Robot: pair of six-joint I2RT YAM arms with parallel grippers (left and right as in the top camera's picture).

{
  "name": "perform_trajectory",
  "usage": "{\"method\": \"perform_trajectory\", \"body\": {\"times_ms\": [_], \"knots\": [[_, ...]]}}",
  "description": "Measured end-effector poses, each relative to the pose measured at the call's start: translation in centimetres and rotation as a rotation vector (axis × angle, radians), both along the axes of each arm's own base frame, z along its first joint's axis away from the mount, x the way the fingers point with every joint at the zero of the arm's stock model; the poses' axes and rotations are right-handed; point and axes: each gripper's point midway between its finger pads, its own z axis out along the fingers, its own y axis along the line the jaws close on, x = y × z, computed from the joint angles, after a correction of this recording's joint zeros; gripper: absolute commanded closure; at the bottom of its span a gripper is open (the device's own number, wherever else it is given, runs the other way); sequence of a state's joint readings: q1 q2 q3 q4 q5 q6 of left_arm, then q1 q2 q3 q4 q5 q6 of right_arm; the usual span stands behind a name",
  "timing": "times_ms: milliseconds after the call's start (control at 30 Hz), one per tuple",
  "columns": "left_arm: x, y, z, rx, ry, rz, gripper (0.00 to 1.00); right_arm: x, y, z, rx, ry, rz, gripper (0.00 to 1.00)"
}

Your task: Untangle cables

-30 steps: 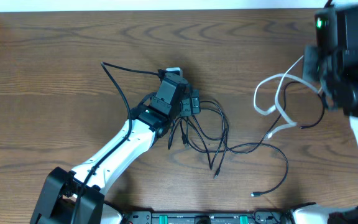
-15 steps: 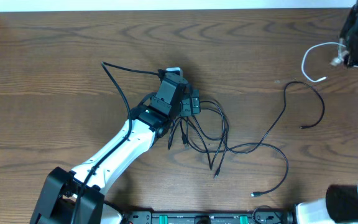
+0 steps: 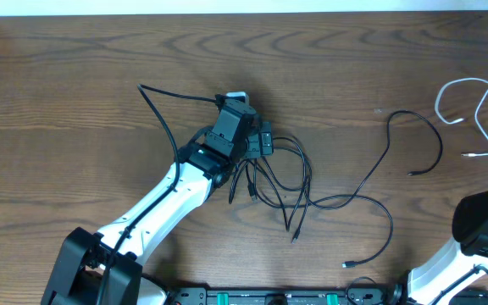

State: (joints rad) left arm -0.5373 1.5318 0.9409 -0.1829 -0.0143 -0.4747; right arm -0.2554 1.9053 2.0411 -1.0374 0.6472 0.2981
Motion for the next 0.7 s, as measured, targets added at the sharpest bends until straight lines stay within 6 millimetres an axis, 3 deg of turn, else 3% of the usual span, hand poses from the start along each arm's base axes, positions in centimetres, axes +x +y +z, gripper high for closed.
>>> {"method": "perform_trajectory", "body": {"times_ms": [233, 333, 500, 700], "knots": [[0.0, 0.0, 0.0, 0.0, 0.0, 0.0, 0.03, -2.8, -5.1, 0.1, 0.012, -0.046, -0.152, 0.99], [0.0, 0.0, 0.0, 0.0, 0.0, 0.0, 0.02, -3.8, -6.8, -0.2, 0.036, -0.06, -0.19, 0.92], [0.0, 0.0, 0.0, 0.0, 0.0, 0.0, 0.02, -4.6, -8.1, -1.1, 0.097, -0.081, -0.208, 0.73], [0.0, 0.0, 0.0, 0.0, 0.0, 0.0, 0.02, -5.6, -8.4, -3.9, 0.148, -0.032, -0.221, 0.74]]}}
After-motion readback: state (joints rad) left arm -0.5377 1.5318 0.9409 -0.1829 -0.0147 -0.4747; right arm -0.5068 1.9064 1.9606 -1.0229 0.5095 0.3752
